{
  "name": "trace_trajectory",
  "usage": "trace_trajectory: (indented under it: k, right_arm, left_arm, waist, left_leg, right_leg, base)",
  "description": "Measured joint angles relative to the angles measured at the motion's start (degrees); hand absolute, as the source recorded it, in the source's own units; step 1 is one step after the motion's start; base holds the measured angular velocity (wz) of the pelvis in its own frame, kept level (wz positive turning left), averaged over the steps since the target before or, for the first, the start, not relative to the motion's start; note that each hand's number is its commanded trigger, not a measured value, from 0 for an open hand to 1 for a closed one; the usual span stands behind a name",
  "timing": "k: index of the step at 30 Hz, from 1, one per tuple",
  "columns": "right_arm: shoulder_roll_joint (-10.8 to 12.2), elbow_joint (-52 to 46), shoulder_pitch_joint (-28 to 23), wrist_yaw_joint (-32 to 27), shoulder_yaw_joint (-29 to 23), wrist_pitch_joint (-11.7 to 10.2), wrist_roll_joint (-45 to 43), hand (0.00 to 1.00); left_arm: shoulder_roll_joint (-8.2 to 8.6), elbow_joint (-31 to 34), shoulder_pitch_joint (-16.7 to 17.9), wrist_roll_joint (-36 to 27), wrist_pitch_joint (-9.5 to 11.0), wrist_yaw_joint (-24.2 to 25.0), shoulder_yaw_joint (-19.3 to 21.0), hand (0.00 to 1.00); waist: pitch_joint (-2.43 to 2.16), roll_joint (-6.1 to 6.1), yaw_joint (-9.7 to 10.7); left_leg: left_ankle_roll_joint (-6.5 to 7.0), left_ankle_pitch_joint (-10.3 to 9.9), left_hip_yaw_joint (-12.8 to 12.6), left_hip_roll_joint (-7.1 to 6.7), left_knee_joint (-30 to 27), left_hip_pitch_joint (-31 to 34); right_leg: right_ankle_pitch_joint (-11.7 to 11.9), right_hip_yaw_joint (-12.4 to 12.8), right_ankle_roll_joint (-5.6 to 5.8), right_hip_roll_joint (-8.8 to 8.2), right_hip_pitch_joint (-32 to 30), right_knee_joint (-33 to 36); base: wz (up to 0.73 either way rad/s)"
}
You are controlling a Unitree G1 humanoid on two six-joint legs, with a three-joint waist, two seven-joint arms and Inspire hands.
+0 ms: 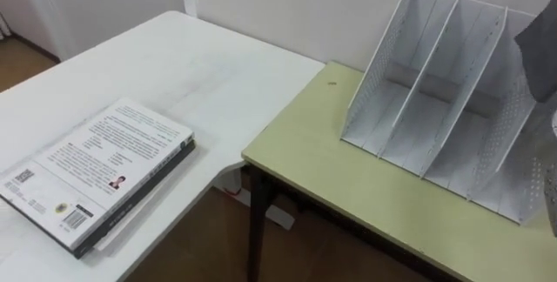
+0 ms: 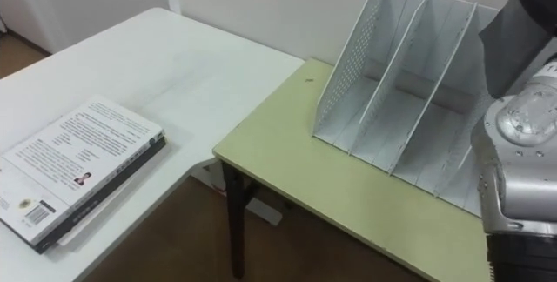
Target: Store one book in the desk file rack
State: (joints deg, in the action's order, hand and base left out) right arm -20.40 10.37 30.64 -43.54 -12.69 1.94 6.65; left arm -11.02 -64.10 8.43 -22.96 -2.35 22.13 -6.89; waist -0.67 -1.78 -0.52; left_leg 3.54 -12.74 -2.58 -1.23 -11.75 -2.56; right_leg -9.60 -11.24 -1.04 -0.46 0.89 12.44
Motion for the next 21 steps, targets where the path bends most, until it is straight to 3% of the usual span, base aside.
trace_trajectory:
  k: [11,17,21]
  right_arm:
    - [-0.44,3.27,0.24,2.05,0.19,3.11,0.21,1.0]
    - [-3.36,11.43,4.3,3.0,0.59,3.24,5.83,1.0]
    - [-4.46,13.85,5.22,3.18,1.4,3.63,6.71,1.0]
  left_arm:
    - [-0.02,0.25,-0.05,0.03,-1.28,-0.17,0.66,0.0]
    - [-0.68,0.76,-0.09,-0.01,-1.4,-0.23,1.04,0.0]
    - [-1.11,1.2,-0.12,0.02,-1.67,-0.32,0.99,0.0]
  waist:
    - [0.08,-0.33,-0.05]
    - [0.46,-1.37,-0.19]
    - [0.35,-1.8,-0.18]
  left_leg:
    - [0.21,0.25,0.07,-0.42,0.0,0.05]
    - [0.23,0.26,0.0,-0.43,0.04,0.17]
    - [0.24,0.27,0.0,-0.42,0.03,0.53]
  right_leg:
    - [0.0,-0.33,0.01,-0.4,0.02,-0.03]
    - [-0.01,-0.17,0.01,-0.39,0.07,0.03]
    - [-0.01,-0.02,0.01,-0.36,-0.63,0.16]
  base:
    - [0.0]
    - [0.0]
    - [0.0]
